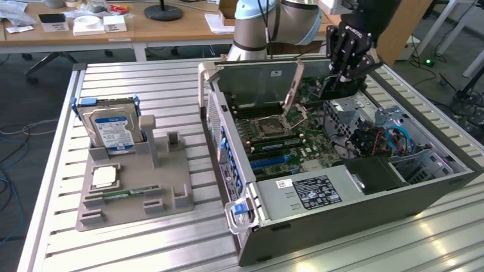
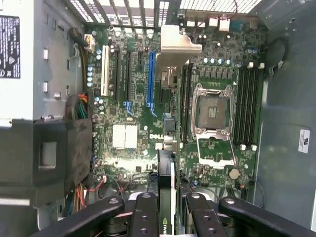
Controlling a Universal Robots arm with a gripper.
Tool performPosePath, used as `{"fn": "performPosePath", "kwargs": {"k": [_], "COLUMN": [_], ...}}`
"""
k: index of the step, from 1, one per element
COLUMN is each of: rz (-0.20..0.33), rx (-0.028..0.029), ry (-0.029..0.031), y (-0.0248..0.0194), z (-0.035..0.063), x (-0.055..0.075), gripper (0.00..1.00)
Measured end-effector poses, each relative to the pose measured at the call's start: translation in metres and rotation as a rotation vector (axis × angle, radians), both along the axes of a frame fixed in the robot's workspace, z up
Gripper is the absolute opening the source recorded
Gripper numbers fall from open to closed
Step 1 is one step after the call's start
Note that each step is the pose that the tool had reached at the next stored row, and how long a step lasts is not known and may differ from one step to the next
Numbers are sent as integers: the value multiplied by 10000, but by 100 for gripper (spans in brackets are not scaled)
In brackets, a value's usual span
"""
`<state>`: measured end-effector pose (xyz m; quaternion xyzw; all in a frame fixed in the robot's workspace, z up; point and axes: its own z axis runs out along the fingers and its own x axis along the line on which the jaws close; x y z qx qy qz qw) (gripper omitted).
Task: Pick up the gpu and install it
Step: 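Insert the gpu into the slot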
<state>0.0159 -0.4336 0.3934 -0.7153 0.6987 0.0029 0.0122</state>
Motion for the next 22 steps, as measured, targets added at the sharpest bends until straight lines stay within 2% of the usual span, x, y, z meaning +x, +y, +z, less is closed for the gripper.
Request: {"fn": "performPosePath", "kwargs": {"k": [5, 12, 19, 22], "rz": [-652, -710, -724, -725], "rx": [-5, -38, -45, -47], "ry": [-1, -1, -3, -2], "y": [0, 0, 0, -22], "z": [-35, -154, -277, -295], "x": [-17, -66, -129, -160], "gripper": [26, 26, 26, 26]}}
